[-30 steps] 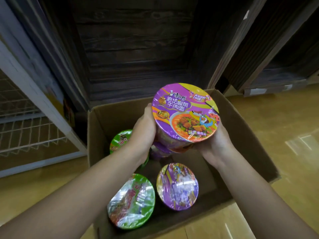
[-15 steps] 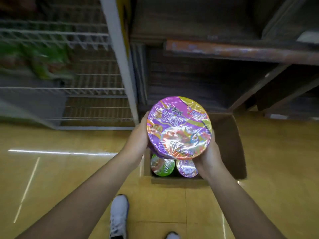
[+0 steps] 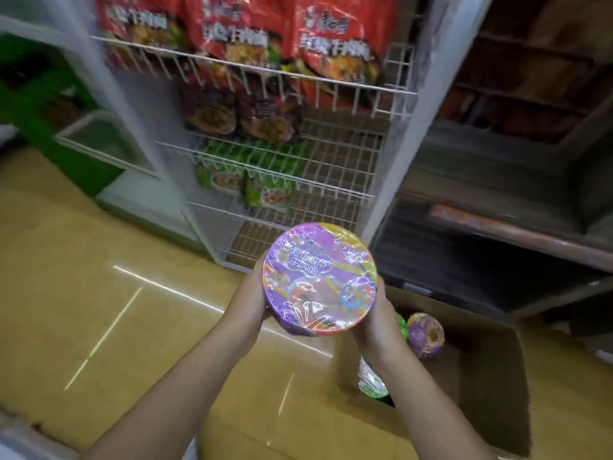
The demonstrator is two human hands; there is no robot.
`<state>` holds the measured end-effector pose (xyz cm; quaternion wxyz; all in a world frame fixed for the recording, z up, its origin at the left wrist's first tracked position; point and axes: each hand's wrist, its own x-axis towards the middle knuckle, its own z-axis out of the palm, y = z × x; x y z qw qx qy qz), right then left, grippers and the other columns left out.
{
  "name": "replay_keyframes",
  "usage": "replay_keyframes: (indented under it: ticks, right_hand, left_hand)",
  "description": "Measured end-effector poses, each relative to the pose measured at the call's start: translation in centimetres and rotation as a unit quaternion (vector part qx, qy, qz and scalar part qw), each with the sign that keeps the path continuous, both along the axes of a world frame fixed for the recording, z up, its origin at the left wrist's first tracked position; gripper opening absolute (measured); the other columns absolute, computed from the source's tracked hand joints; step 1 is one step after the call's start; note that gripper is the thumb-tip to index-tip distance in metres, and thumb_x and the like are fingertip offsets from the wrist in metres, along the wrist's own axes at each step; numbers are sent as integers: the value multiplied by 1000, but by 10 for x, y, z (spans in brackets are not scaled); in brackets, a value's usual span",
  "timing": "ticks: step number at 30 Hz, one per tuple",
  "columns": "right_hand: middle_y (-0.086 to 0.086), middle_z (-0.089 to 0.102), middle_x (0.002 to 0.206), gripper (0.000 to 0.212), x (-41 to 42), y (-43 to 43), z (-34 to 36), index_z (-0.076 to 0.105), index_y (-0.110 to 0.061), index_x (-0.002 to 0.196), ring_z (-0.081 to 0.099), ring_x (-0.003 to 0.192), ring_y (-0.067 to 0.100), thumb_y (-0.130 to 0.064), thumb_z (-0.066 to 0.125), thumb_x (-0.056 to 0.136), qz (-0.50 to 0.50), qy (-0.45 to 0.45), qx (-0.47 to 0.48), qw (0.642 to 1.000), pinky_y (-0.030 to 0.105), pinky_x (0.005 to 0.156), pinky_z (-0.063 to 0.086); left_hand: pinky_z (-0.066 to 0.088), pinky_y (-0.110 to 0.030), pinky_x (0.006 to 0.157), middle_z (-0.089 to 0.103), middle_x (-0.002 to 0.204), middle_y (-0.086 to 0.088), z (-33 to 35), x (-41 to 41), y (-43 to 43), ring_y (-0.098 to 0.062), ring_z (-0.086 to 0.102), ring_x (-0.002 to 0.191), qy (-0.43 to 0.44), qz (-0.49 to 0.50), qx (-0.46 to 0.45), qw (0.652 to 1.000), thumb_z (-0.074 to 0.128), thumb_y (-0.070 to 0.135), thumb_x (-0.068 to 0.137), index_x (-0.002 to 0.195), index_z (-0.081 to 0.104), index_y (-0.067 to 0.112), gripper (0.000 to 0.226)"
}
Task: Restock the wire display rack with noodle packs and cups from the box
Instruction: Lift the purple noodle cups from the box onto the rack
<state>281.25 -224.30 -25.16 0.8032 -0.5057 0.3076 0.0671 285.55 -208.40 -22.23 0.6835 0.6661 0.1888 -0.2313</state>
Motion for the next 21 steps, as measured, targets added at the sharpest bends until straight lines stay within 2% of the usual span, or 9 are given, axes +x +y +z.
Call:
replay_keyframes:
  ticks: [2, 4, 6, 9, 11, 15, 18, 21]
  right_hand:
    - [-3, 73, 101, 28, 23, 25, -9, 64, -27, 111, 70, 88, 14, -40, 43, 101, 4, 8, 0, 1000, 29, 68, 53]
    - [0, 72, 109, 36, 49, 53, -25, 60, -21, 124, 70, 89, 14, -41, 41, 101, 7, 14, -10, 1000, 26, 64, 54]
    - [2, 71, 110, 36, 76, 79, -47, 59, -18, 126, 72, 85, 14, -38, 42, 101, 0, 19, -15, 1000, 22, 58, 55]
    - [2, 72, 108, 32, 118, 116, -80, 60, -17, 120, 73, 80, 10, -34, 40, 102, -24, 26, -17, 999, 22, 57, 56]
    - [1, 72, 109, 32, 144, 140, -101, 61, -16, 119, 72, 87, 13, -32, 38, 103, -42, 42, -21, 998, 26, 65, 59]
    - [8, 69, 121, 36, 193, 172, -140, 59, -13, 127, 65, 111, 27, -30, 37, 104, -64, 63, -32, 995, 47, 98, 50]
    - [3, 73, 113, 33, 220, 183, -168, 63, -17, 118, 65, 111, 27, -31, 37, 103, -61, 68, -35, 995, 51, 102, 47]
    - [2, 75, 107, 34, 240, 190, -195, 68, -21, 108, 67, 107, 26, -31, 37, 103, -36, 59, -31, 997, 54, 103, 46]
  left_hand:
    - [54, -56, 88, 75, 103, -2, -7, 21, 25, -28, 71, 95, -6, -4, 0, 1000, 53, 54, 82, 110, 66, 25, 43]
    - [56, -50, 84, 76, 100, 0, -22, 46, 52, -26, 72, 93, -5, -12, -6, 1000, 48, 56, 72, 108, 66, 26, 49]
    - [56, -42, 76, 76, 97, 1, -46, 79, 79, -24, 72, 89, -4, -31, -7, 999, 46, 56, 72, 109, 66, 27, 51]
    - [58, -41, 77, 76, 98, 3, -86, 131, 116, -21, 73, 89, -7, -79, -8, 997, 46, 54, 83, 115, 65, 29, 44]
    - [57, -36, 74, 76, 99, 5, -111, 159, 140, -18, 72, 90, -4, -91, -5, 996, 44, 52, 94, 113, 66, 29, 37]
    - [54, -43, 91, 76, 100, 6, -154, 214, 170, -17, 71, 95, 30, -93, -2, 995, 37, 47, 101, 109, 68, 28, 38]
    - [53, -44, 92, 75, 102, 1, -180, 245, 183, -20, 71, 97, 47, -88, 1, 995, 41, 46, 100, 108, 69, 25, 36]
    - [54, -36, 81, 76, 96, 4, -204, 259, 192, -16, 71, 91, 37, -68, 0, 997, 50, 45, 96, 103, 68, 26, 27]
